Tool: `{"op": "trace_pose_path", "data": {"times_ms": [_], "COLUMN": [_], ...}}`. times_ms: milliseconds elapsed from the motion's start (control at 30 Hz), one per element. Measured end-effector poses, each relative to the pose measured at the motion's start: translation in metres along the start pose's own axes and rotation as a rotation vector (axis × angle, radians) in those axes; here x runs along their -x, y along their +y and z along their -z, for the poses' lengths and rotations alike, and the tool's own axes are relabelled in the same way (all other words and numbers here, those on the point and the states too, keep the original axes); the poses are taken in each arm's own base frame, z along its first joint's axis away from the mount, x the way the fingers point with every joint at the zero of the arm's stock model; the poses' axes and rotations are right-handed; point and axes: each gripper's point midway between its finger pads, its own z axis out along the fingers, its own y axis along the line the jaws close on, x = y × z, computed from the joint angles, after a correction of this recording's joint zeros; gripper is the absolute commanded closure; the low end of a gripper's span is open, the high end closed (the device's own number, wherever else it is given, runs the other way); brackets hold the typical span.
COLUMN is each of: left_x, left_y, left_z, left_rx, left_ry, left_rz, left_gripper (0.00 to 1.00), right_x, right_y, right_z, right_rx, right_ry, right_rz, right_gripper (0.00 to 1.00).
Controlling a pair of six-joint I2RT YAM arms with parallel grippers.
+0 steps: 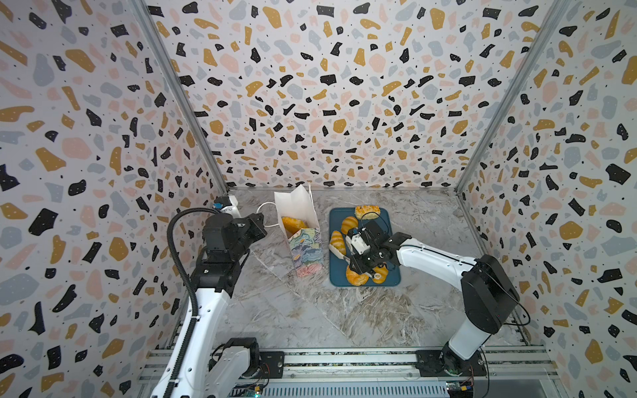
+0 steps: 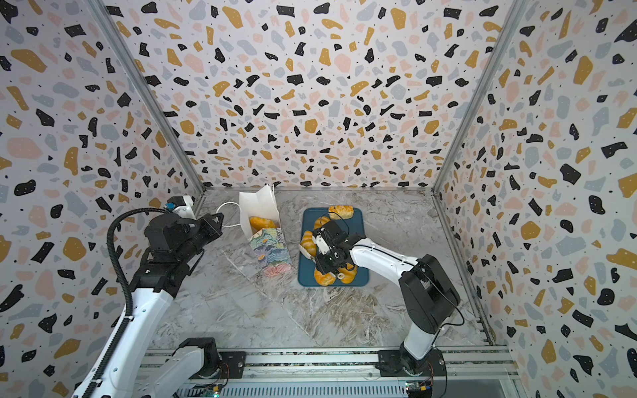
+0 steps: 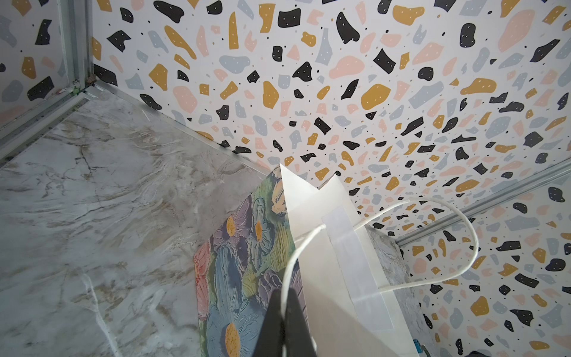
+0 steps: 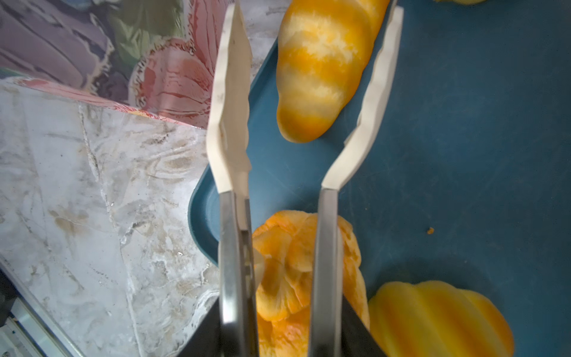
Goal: Pack bread into a paper bag
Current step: Pick up the bread from the tray.
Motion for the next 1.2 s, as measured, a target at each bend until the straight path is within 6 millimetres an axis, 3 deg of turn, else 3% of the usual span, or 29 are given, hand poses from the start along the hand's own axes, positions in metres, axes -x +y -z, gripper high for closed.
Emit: {"op": "trace_pose_path", "data": {"times_ms": [600, 1200], "left_x": [0.0, 0.0], "left_y": [0.0, 0.0], "left_z": [0.0, 0.0], "left_rx": [0.0, 0.0], "left_ry": [0.0, -0.001], "left_rz": [0.0, 0.001], "left_gripper": [1.0, 1.0], "right_x": [0.0, 0.002], "right_y": [-0.005, -0.009], "right_z": [-0.013, -0.008], "right_rx": [-0.027, -0.056], "right_ry": [0.086, 0.086], "right_rz": [0.029, 0.049], "right_gripper": [0.61, 0.71]}}
